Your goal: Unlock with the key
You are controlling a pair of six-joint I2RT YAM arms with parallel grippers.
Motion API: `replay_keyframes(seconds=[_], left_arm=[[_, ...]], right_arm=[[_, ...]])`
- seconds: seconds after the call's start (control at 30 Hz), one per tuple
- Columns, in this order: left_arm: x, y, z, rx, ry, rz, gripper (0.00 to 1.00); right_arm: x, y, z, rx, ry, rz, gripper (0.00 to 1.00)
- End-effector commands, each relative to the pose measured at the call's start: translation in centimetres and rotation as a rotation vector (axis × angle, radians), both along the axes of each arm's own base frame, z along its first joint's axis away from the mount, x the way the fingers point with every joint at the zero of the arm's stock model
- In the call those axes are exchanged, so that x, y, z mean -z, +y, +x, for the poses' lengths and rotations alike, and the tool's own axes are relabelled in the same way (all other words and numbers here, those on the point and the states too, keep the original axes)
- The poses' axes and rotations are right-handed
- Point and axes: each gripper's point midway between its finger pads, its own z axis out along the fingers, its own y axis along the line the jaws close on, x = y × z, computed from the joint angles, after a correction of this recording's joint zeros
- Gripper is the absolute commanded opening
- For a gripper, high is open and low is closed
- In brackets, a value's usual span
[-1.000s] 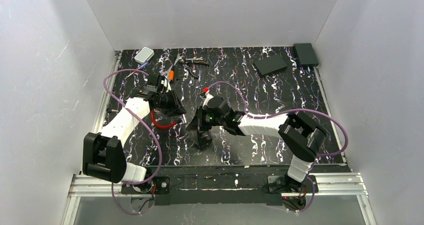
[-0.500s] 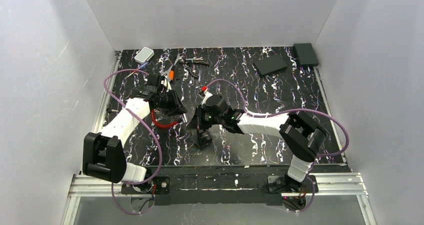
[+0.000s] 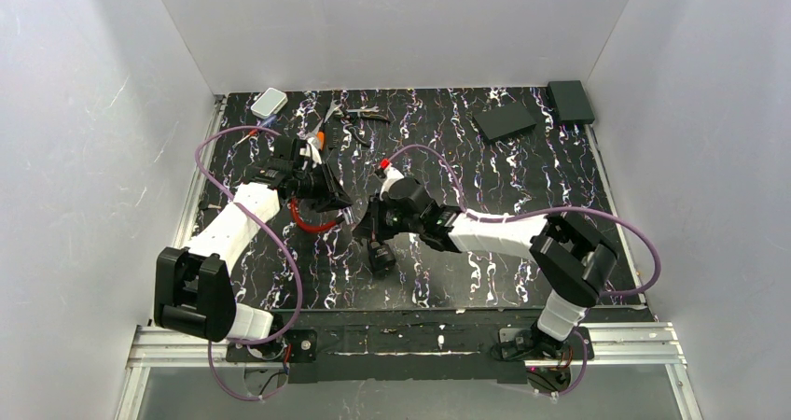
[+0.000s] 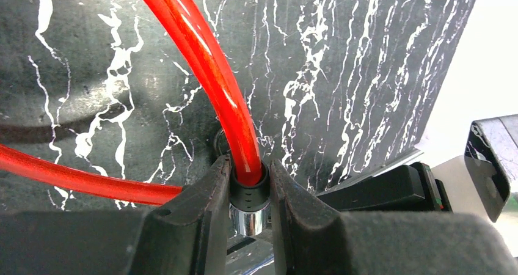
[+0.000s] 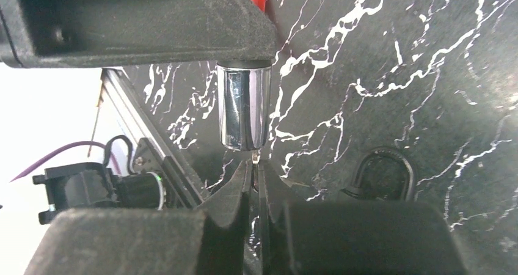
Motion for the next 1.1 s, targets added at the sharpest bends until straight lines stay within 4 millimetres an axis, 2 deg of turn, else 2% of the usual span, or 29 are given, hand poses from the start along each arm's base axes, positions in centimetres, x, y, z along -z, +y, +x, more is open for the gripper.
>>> replay_keyframes(seconds=[0.0,0.13,0.27,0.53,0.63,0.7,0.9,1.07], left_arm=[[-1.2,-1.4,-2.8,0.086,0.043,-0.084,0.00],[-1.2,-1.7,-2.8,0.100,0.051,-0.106,0.00],[-1.3,-2.0,-2.8,0.110,0.051,-0.120,0.00],[-1.6,-2.5,-3.0,0.135,0.037,-0.138,0.00],[-1.8,-2.7,-3.3,0.149,0.022,-0.140,0.00],[-1.9,-2.8,-3.3,0.154,0.015,-0.139,0.00],[-2.0,-2.9,-3.4,0.161,0.015,-0.140,0.00],[-2.0,-3.1,-3.3,0.168,0.018,-0.146,0.00]], right_arm=[[-6.0,-0.4,4.0,0.113,-0.273,0.102,0.01],[-6.7,-1.0,4.0,0.089,-0.385,0.105,0.01],[-6.7,-0.9,3.9,0.065,-0.421,0.104,0.01],[-7.1,0.1,4.5,0.112,-0.299,0.199,0.01],[-7.3,0.2,4.5,0.072,-0.230,0.281,0.01],[-7.7,0.3,4.2,0.026,-0.262,0.296,0.01],[-6.8,-0.5,4.4,-0.015,-0.544,0.001,0.01],[-6.5,0.3,3.8,-0.053,-0.575,-0.043,0.01]])
